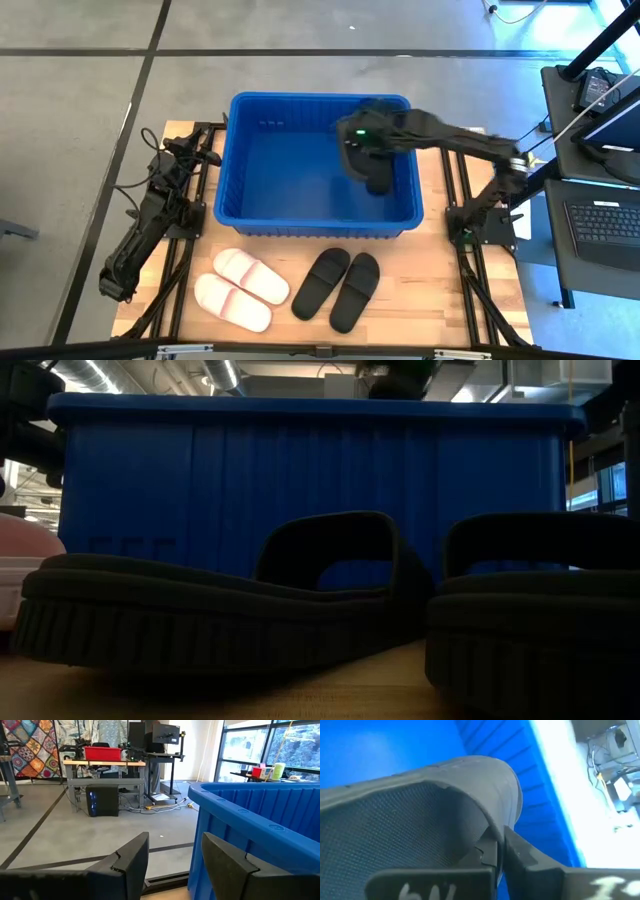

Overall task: Pick and place slides into bin
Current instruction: Put the black slide into the organizer bin

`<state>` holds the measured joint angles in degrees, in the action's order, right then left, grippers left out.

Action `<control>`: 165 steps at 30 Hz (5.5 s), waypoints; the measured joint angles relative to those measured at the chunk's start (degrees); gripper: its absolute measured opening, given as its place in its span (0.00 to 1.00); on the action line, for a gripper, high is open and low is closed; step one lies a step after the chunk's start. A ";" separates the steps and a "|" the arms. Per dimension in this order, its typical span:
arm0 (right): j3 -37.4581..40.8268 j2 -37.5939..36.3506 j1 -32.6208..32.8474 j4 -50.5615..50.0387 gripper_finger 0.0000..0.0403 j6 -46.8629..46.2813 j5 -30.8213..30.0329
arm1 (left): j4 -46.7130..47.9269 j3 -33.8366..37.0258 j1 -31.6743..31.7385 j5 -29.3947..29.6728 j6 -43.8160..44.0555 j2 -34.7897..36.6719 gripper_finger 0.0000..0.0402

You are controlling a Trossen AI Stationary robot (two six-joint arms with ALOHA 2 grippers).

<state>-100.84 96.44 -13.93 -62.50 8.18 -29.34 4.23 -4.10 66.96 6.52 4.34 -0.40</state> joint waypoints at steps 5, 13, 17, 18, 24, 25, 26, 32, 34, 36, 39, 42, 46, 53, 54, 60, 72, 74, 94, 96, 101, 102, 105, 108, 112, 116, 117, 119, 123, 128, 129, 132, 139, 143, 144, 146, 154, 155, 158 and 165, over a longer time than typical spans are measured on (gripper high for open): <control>0.04 10.52 -2.21 -0.26 0.03 3.41 -4.98 | 0.69 0.00 0.00 0.02 0.00 0.00 0.44; 0.04 22.31 -2.81 1.27 0.03 7.08 -6.91 | 0.94 0.00 -0.01 0.02 0.00 0.00 0.44; 0.07 24.93 -2.90 5.80 0.03 9.59 -7.06 | 0.94 0.00 0.00 0.02 0.00 0.00 0.44; 0.07 25.43 -3.04 6.99 0.03 10.39 -7.09 | 0.94 0.00 0.00 0.02 0.00 0.00 0.44; 0.07 27.68 -4.63 6.84 0.03 11.30 -7.04 | 0.96 0.00 -0.02 0.02 0.00 0.00 0.44; 0.07 27.83 -5.10 6.24 0.03 11.09 -7.05 | 0.94 0.00 0.00 0.02 0.00 0.00 0.44; 0.07 27.97 -5.52 6.17 0.03 10.99 -7.10 | 0.96 0.00 0.00 0.02 0.00 0.00 0.44; 0.07 28.02 -8.09 6.38 0.03 11.67 -6.98 | 0.96 0.00 0.00 0.02 0.00 0.00 0.44; 0.07 28.02 -8.77 6.46 0.03 13.08 -6.85 | 0.96 0.00 0.00 0.02 0.00 0.00 0.44; 0.07 28.02 -9.35 6.92 0.03 14.30 -6.61 | 0.96 0.00 0.00 0.02 0.00 0.00 0.44; 0.07 28.02 -9.81 7.38 0.03 15.95 -6.54 | 0.96 0.00 -0.01 0.02 0.00 0.00 0.44; 0.07 28.02 -9.86 7.38 0.04 17.85 -6.49 | 0.98 0.00 0.00 0.02 0.00 0.00 0.44; 0.90 27.95 -9.90 8.06 0.05 20.08 -5.62 | 1.66 0.00 0.00 0.03 0.00 0.00 0.44; 4.36 27.76 -9.83 8.18 0.07 21.07 -1.36 | 4.48 0.00 0.00 0.03 0.00 0.00 0.44; 4.70 27.76 -9.83 8.23 0.08 21.08 -1.13 | 4.48 0.00 0.00 0.02 0.00 0.01 0.44; 5.38 27.76 -9.79 8.54 0.15 20.93 -0.68 | 4.39 0.00 -0.01 0.04 0.00 0.00 0.44; 5.55 28.08 -9.96 7.91 0.51 20.86 -0.53 | 4.33 0.00 -0.02 0.04 0.03 0.01 0.44; 5.55 28.08 -9.92 7.49 0.56 20.85 -0.48 | 4.33 0.00 -0.01 0.04 0.04 0.01 0.44; -5.42 28.09 -9.81 -3.83 0.62 16.23 12.94 | 4.28 0.00 0.00 0.04 0.07 0.02 0.44; -7.96 28.09 -9.90 -5.71 0.62 16.18 12.85 | 4.28 0.00 0.00 0.04 0.09 0.00 0.44; -14.48 28.09 -9.90 -10.29 0.62 15.01 12.69 | 4.28 0.00 0.00 0.02 0.21 0.02 0.44; -15.81 28.09 -9.90 -11.16 0.62 14.49 12.74 | 4.28 0.00 0.00 0.02 0.20 0.02 0.44; -19.66 28.09 -9.83 -14.15 0.62 13.34 15.51 | 4.28 0.00 -0.01 0.02 0.22 0.00 0.44; -23.65 28.09 -9.75 -17.37 0.62 13.06 22.23 | 4.28 0.00 -0.02 -0.11 2.43 0.02 0.44; -29.02 28.05 -9.75 -20.77 0.62 13.20 29.71 | 4.28 0.00 0.00 -0.36 5.48 0.02 0.44; -30.18 28.00 -9.86 -20.40 0.62 14.70 33.24 | 4.28 0.00 -0.01 -1.34 5.77 0.01 0.44; -29.59 28.00 -10.01 -20.31 0.62 14.82 34.53 | 4.30 0.00 0.00 -1.65 5.77 0.02 0.44; -27.84 28.00 -10.32 -20.59 0.62 15.64 38.16 | 4.30 0.00 -0.01 -1.73 5.81 0.01 0.44; -22.03 28.00 -10.95 -21.02 0.62 18.82 41.53 | 4.30 0.00 0.00 -1.74 5.79 0.01 0.44; -13.40 28.00 -12.58 -17.66 0.62 20.90 42.05 | 4.30 0.00 0.00 -1.73 5.73 0.00 0.44; -11.77 28.00 -12.90 -16.57 0.62 20.92 42.30 | 4.30 0.00 -0.02 -1.73 5.70 0.01 0.44; -7.93 28.00 -13.75 -12.05 0.62 20.85 42.45 | 4.30 0.00 -0.02 -1.73 5.64 0.02 0.44; -4.85 28.00 -15.27 -5.96 0.62 18.98 40.58 | 4.30 0.00 -0.02 -1.73 5.64 0.01 0.44; -4.87 28.00 -15.78 -4.02 0.62 17.42 34.40 | 4.30 0.00 -0.01 -1.73 5.64 0.01 0.44; -4.87 28.00 -15.93 -3.81 0.62 17.32 33.61 | 4.30 0.00 0.00 -1.73 5.64 0.02 0.44; -4.87 28.00 -16.17 -3.64 0.62 16.34 32.29 | 4.30 0.00 -0.02 -1.73 5.64 0.02 0.44; -4.90 27.98 -16.50 -5.67 0.62 16.35 33.88 | 4.30 0.00 0.00 -1.71 5.64 0.00 0.44; -4.90 27.98 -16.49 -6.27 0.62 16.34 34.13 | 4.30 0.00 0.00 -1.73 5.64 0.00 0.44; -4.90 27.31 -16.35 -6.86 0.62 16.33 34.63 | 4.30 0.00 0.00 -1.73 5.64 0.01 0.44; -6.95 21.79 -16.28 -7.51 0.62 14.07 36.94 | 4.29 0.00 0.00 -2.59 5.77 0.02 0.44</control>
<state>-107.79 118.23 -30.22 -70.01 22.25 7.59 8.52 -4.10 66.96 3.93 10.11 -0.39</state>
